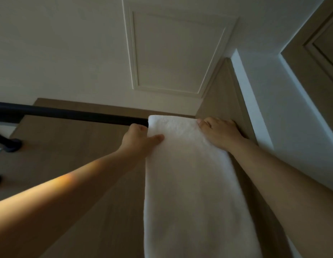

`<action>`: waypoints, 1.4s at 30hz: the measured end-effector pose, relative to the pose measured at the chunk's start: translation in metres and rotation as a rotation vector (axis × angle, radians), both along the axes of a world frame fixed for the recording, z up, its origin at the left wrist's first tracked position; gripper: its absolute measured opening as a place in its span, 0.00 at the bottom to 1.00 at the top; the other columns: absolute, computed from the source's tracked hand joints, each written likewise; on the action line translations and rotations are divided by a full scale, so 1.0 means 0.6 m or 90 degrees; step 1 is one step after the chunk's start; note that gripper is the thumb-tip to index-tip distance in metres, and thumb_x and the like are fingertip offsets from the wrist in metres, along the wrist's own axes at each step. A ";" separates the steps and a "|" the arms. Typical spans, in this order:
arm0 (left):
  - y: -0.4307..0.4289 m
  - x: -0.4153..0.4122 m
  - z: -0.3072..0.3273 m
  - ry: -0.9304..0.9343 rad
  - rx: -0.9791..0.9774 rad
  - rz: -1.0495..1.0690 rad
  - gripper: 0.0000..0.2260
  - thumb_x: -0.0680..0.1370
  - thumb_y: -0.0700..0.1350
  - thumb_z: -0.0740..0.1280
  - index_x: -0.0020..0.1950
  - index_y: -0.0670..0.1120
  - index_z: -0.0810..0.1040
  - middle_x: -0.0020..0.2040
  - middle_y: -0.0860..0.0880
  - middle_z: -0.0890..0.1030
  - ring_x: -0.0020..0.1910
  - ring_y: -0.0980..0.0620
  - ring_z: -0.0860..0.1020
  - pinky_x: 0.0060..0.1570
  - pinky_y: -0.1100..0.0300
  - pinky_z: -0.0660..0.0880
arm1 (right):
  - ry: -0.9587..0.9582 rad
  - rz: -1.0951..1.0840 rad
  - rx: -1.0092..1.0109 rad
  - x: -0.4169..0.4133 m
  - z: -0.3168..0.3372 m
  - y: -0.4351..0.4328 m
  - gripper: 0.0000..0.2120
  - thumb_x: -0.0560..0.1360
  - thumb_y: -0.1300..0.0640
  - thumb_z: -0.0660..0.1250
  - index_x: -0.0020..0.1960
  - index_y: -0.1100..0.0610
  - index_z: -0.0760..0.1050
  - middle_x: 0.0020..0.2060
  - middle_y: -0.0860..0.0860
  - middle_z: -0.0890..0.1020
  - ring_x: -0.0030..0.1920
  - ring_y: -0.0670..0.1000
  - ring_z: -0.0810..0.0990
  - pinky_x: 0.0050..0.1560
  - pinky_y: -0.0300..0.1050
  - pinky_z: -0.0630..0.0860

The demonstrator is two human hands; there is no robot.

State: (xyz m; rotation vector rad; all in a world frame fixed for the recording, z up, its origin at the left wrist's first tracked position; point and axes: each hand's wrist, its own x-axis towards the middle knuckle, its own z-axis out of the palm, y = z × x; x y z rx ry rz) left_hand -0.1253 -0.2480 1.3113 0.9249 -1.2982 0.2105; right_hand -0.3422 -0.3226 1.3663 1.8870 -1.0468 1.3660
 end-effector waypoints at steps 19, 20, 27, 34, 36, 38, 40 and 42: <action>0.017 -0.022 0.012 0.010 -0.150 0.019 0.18 0.73 0.50 0.73 0.56 0.51 0.68 0.49 0.52 0.74 0.41 0.60 0.73 0.33 0.65 0.67 | -0.565 0.603 0.364 -0.018 -0.104 0.048 0.12 0.78 0.49 0.68 0.47 0.58 0.76 0.40 0.54 0.81 0.40 0.55 0.80 0.38 0.49 0.77; 0.016 -0.021 0.013 0.014 -0.160 0.016 0.18 0.73 0.51 0.73 0.56 0.51 0.69 0.48 0.53 0.75 0.41 0.59 0.74 0.33 0.65 0.68 | -0.575 0.628 0.368 -0.016 -0.097 0.050 0.11 0.76 0.49 0.70 0.45 0.56 0.75 0.40 0.53 0.80 0.39 0.55 0.79 0.34 0.47 0.74; 0.012 -0.017 0.061 0.031 -0.221 0.057 0.15 0.72 0.51 0.74 0.52 0.51 0.72 0.44 0.55 0.74 0.40 0.58 0.74 0.34 0.63 0.70 | -0.410 0.397 -0.009 -0.012 -0.040 0.034 0.19 0.78 0.46 0.66 0.34 0.56 0.71 0.27 0.50 0.72 0.30 0.50 0.70 0.29 0.41 0.63; -0.008 -0.014 0.107 -0.111 -0.133 0.383 0.14 0.77 0.58 0.65 0.58 0.52 0.75 0.57 0.48 0.80 0.58 0.44 0.75 0.55 0.52 0.70 | -0.360 0.135 -0.061 0.020 0.009 0.011 0.20 0.78 0.43 0.65 0.52 0.62 0.79 0.50 0.59 0.82 0.54 0.60 0.80 0.44 0.45 0.72; -0.012 -0.012 0.111 -0.158 -0.110 0.456 0.16 0.80 0.59 0.59 0.59 0.51 0.77 0.58 0.46 0.80 0.60 0.42 0.72 0.57 0.51 0.66 | -0.352 0.041 -0.106 0.033 0.004 0.002 0.21 0.80 0.45 0.62 0.62 0.61 0.74 0.61 0.59 0.78 0.62 0.60 0.75 0.52 0.50 0.73; -0.019 -0.005 0.107 -0.189 -0.096 0.501 0.19 0.81 0.60 0.53 0.59 0.50 0.77 0.56 0.44 0.79 0.60 0.40 0.71 0.58 0.49 0.64 | -0.311 -0.009 -0.183 0.039 -0.008 -0.007 0.17 0.82 0.48 0.58 0.62 0.59 0.74 0.62 0.58 0.76 0.63 0.61 0.72 0.49 0.50 0.71; -0.029 0.003 0.097 -0.217 -0.111 0.531 0.22 0.82 0.60 0.49 0.57 0.49 0.77 0.54 0.43 0.78 0.59 0.40 0.71 0.58 0.48 0.63 | -0.244 -0.044 -0.215 0.038 -0.017 -0.015 0.18 0.84 0.50 0.52 0.56 0.58 0.78 0.55 0.58 0.81 0.58 0.61 0.75 0.45 0.48 0.68; -0.036 0.007 0.090 -0.234 -0.123 0.543 0.24 0.82 0.60 0.46 0.56 0.49 0.77 0.52 0.44 0.77 0.58 0.41 0.70 0.59 0.48 0.63 | -0.208 -0.064 -0.207 0.031 -0.019 -0.016 0.22 0.84 0.50 0.49 0.53 0.59 0.79 0.52 0.59 0.82 0.56 0.62 0.77 0.46 0.49 0.70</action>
